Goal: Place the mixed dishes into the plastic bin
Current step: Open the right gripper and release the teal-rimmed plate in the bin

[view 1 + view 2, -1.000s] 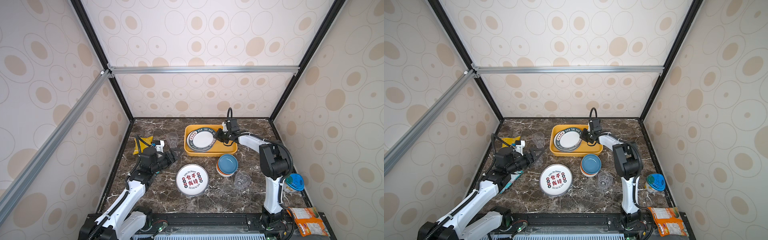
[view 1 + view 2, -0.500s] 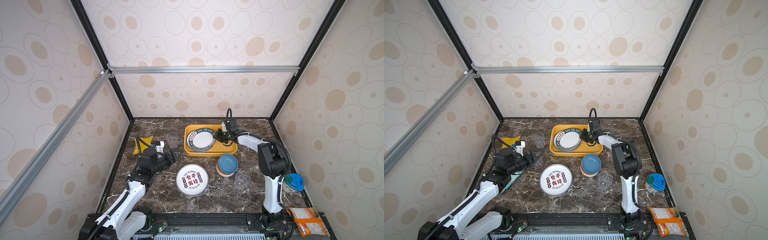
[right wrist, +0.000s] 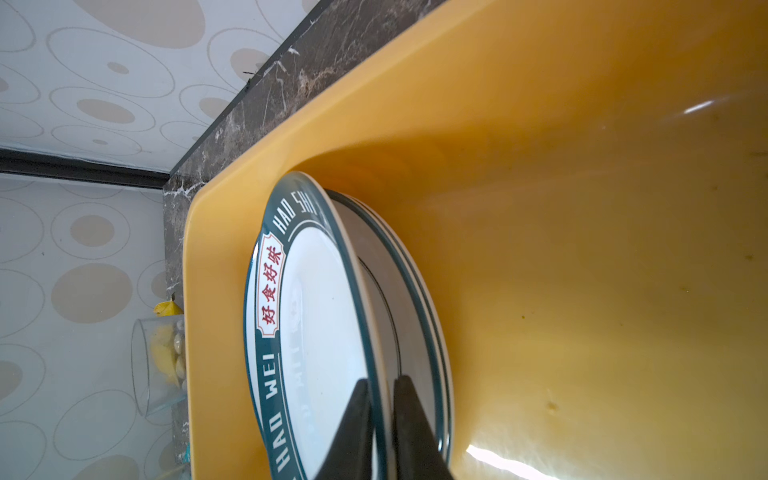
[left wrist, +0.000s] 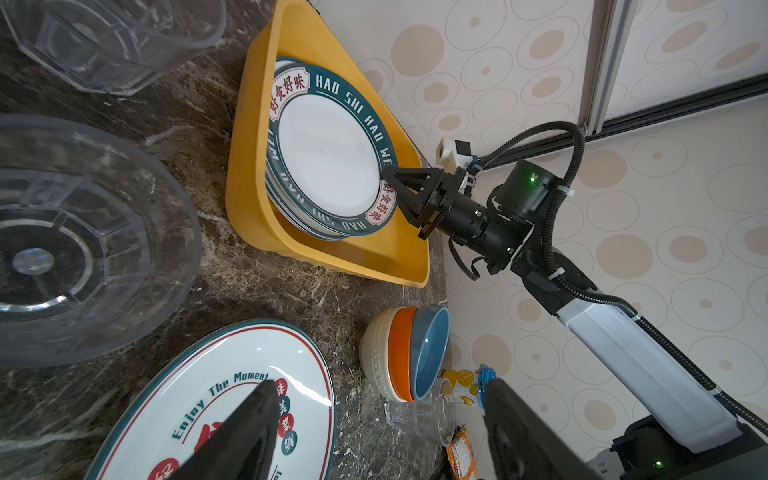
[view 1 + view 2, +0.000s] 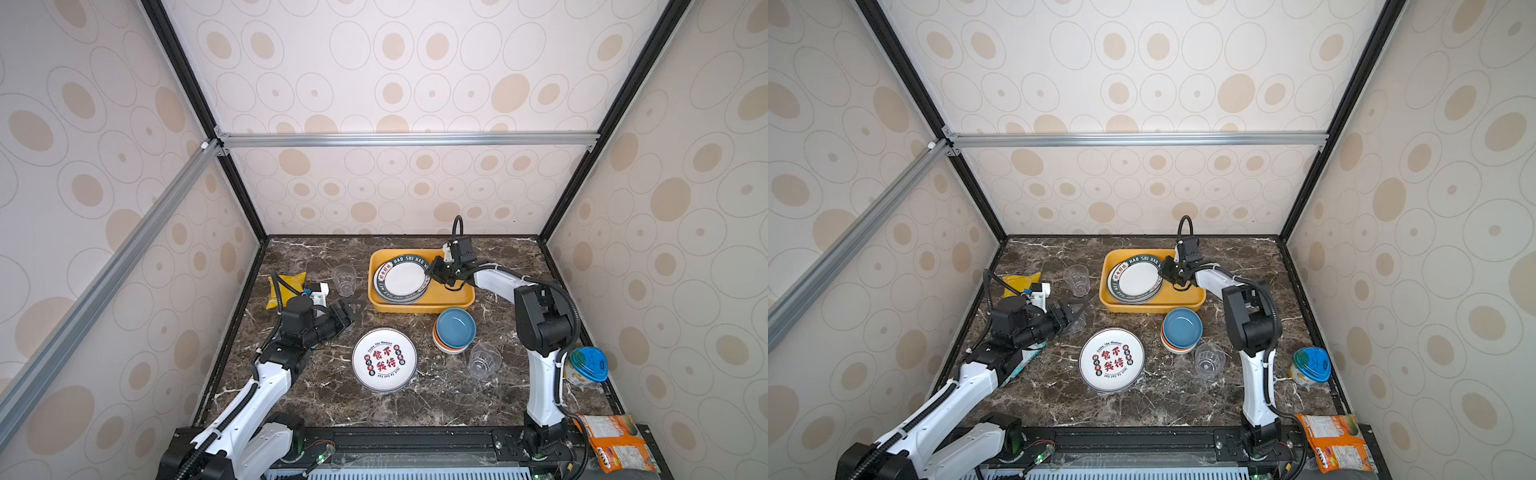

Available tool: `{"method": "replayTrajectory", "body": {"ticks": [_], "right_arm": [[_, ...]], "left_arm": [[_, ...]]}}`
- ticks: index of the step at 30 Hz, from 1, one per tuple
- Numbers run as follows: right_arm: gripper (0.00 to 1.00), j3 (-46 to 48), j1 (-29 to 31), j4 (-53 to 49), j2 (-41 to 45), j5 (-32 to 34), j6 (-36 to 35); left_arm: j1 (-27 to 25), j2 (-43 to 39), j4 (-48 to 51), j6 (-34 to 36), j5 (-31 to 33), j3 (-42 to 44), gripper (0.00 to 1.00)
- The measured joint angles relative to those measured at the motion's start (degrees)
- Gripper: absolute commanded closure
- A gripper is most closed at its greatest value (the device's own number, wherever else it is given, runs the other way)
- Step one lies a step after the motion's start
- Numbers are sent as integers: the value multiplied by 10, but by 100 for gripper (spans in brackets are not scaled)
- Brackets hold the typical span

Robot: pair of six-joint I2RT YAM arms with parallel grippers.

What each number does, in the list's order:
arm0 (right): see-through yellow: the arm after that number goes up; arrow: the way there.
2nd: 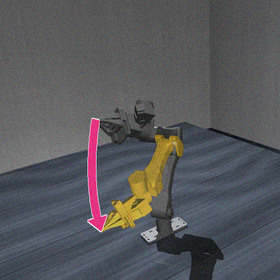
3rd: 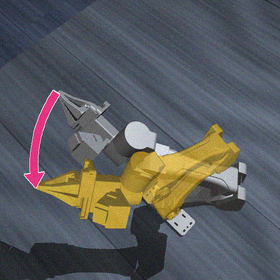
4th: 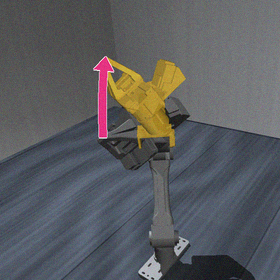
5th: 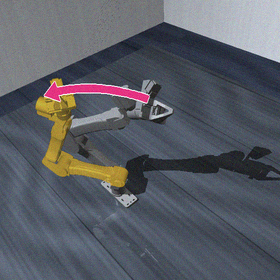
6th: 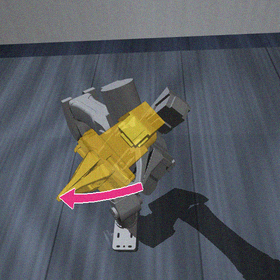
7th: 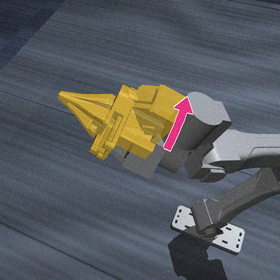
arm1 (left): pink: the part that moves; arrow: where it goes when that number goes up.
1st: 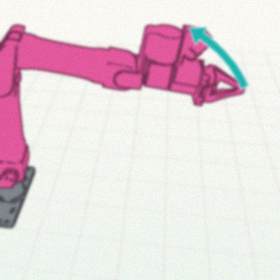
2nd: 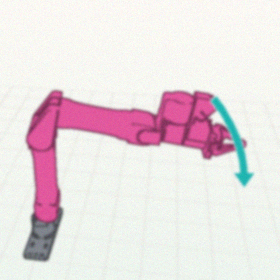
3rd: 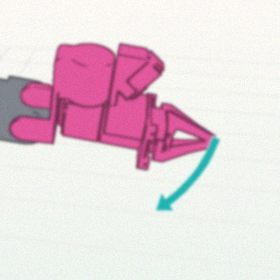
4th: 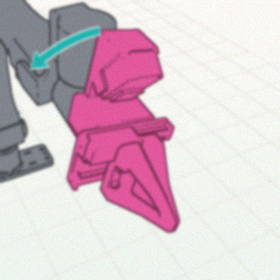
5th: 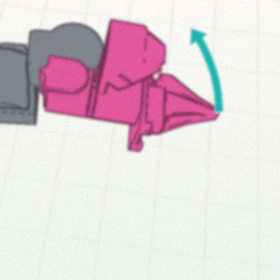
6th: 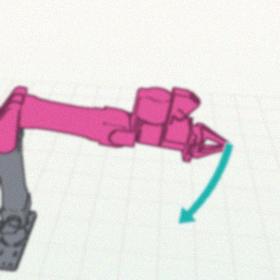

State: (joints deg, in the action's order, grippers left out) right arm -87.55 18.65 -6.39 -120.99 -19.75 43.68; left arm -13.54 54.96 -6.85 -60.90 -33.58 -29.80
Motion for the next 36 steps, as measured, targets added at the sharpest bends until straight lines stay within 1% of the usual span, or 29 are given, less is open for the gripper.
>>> {"method": "replayTrajectory", "body": {"ticks": [9, 14, 28, 31, 36], "right_arm": [[80, -1, 0, 0, 0, -1, 0], [82, -1, 0, 0, 0, 0, 0], [83, 1, 0, -3, -2, 3, 0], [81, 2, 0, -5, -5, 3, -1], [81, 7, 0, -9, -7, 5, -2]], "left_arm": [[0, 0, 0, 0, 0, 3, 23], [0, 0, 0, -2, 0, 5, 23], [0, 0, 0, -4, 0, 12, 24], [0, -1, 0, -4, 0, 13, 24], [0, -4, -1, -4, 0, 14, 24]]}}
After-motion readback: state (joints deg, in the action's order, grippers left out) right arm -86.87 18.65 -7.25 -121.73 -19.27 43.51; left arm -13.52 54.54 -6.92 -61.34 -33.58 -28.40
